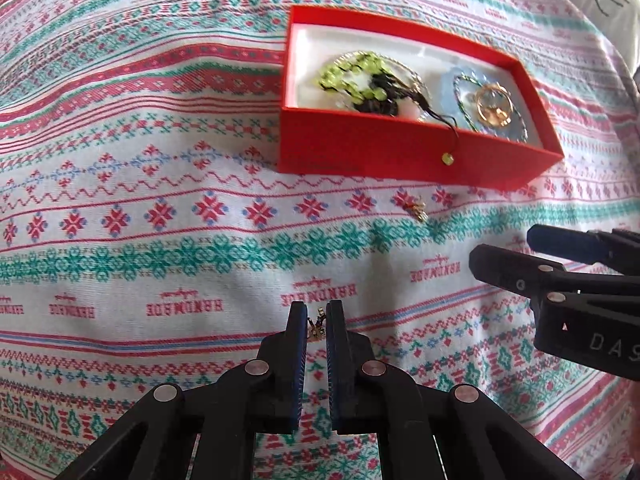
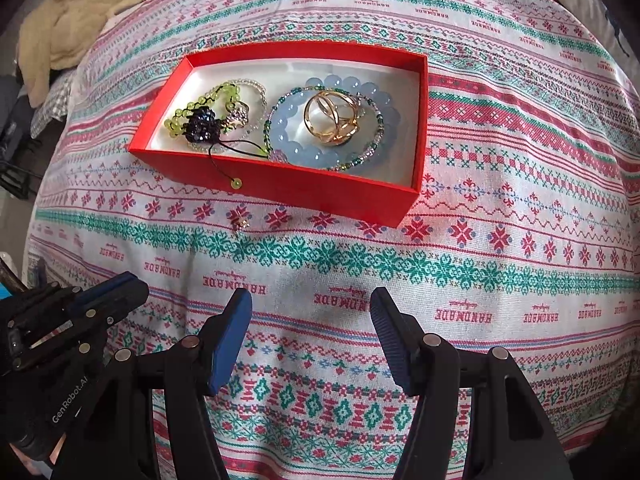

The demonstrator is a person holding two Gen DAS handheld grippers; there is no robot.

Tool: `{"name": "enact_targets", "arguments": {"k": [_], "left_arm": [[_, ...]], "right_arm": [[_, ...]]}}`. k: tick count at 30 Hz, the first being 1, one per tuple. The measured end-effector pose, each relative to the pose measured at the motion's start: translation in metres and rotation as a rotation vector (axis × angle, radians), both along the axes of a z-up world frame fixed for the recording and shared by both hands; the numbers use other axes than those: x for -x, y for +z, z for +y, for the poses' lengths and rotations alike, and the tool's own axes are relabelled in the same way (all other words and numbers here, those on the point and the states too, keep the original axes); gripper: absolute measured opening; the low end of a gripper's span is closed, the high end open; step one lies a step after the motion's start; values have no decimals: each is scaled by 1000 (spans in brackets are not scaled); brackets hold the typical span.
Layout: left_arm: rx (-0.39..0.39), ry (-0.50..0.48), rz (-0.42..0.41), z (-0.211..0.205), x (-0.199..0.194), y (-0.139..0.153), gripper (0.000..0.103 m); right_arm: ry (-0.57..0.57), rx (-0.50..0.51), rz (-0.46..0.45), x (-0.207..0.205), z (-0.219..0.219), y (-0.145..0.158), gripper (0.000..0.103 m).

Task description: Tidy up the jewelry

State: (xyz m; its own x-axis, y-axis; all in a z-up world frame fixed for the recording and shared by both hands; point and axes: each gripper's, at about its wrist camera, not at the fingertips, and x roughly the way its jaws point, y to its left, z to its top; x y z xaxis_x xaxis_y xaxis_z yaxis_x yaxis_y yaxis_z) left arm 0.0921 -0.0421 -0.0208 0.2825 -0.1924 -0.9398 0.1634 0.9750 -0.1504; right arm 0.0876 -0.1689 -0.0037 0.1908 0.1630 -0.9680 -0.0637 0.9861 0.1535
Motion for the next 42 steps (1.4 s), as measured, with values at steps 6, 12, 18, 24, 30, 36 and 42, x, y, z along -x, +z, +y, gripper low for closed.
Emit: {"name": "enact_targets", "arguments": {"k": [6,12,18,24,30,36,42], "left_arm": [[10,24,-2,12,-5,3,4],[19,32,3,23,-7,4,4],[14,38,2,44,-6,8,4],[12,46,2,53,-5,9,4],[9,53,1,54,-3,10,4],[18,54,-11,51,-5,16,4],[25,53,-20,44,-8,20,4]], "right_arm": [[-75,-102,-3,-17,5,-4,62],[-103,-114,-5,-28,18,-11,42],[-80,-92,-12,-35,30,-16,28],[-61,-33,-31,-38,36,-25,10],[-19,15,-53,-41,45,-24,8],[0,10,-58,-38,42,-16,7],[-2,-21,-62,-31,33,-5,7]]}}
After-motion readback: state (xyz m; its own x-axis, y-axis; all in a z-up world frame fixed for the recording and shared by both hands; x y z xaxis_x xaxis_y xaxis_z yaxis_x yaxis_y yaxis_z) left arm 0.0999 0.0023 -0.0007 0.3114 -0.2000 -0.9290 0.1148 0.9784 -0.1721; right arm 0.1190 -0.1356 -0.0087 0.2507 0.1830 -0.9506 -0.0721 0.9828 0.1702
